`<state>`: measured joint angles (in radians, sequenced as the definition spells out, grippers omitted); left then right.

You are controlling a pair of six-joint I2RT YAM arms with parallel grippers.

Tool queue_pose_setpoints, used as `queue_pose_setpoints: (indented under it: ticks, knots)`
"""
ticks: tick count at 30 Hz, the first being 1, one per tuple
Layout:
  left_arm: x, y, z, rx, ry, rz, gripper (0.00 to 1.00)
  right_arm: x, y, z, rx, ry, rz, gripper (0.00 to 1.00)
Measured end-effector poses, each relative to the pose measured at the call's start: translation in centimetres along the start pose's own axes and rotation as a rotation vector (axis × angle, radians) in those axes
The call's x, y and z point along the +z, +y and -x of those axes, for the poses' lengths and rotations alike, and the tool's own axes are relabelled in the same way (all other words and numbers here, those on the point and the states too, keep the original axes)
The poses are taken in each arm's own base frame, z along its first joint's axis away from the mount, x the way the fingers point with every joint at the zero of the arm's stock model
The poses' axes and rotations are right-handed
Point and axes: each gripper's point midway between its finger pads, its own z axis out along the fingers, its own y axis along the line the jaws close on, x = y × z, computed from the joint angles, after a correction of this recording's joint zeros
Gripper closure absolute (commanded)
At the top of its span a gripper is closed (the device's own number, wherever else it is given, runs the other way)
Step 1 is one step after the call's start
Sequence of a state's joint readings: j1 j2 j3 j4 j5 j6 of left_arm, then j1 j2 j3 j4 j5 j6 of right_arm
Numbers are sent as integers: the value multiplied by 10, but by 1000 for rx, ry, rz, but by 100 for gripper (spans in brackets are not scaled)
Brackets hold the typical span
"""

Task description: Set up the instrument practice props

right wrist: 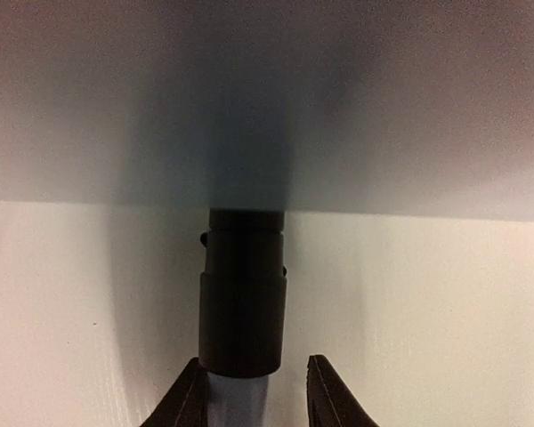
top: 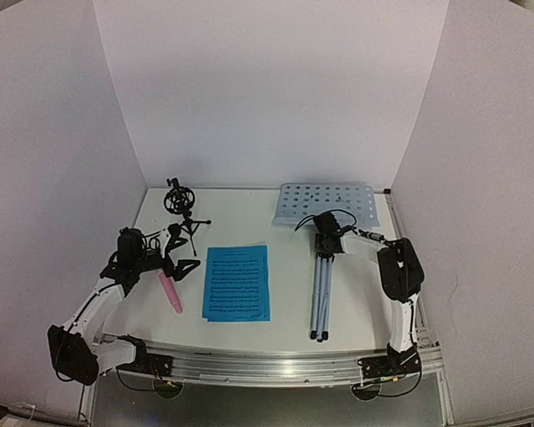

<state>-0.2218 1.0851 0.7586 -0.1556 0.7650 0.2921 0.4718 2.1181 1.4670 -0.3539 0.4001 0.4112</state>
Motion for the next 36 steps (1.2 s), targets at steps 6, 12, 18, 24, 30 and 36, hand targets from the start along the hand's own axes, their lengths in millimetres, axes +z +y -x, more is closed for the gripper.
queue_pose_setpoints:
  ticks: [6,12,18,24,30,36]
  knots:
    - [0,1,1,8,-5,2,1,2,4,2,30,-17,19,62]
    - [1,2,1,14,-5,6,1,5,11,4,104,-31,44,66]
    - [2,4,2,22,-9,14,1,9,8,6,140,-48,17,81]
    - [2,7,1,34,-5,28,0,9,6,7,152,-53,9,100]
    - [2,8,1,28,-3,35,1,8,6,8,149,-55,6,100]
    - [2,11,9,-12,-28,43,2,2,6,9,141,-75,25,100]
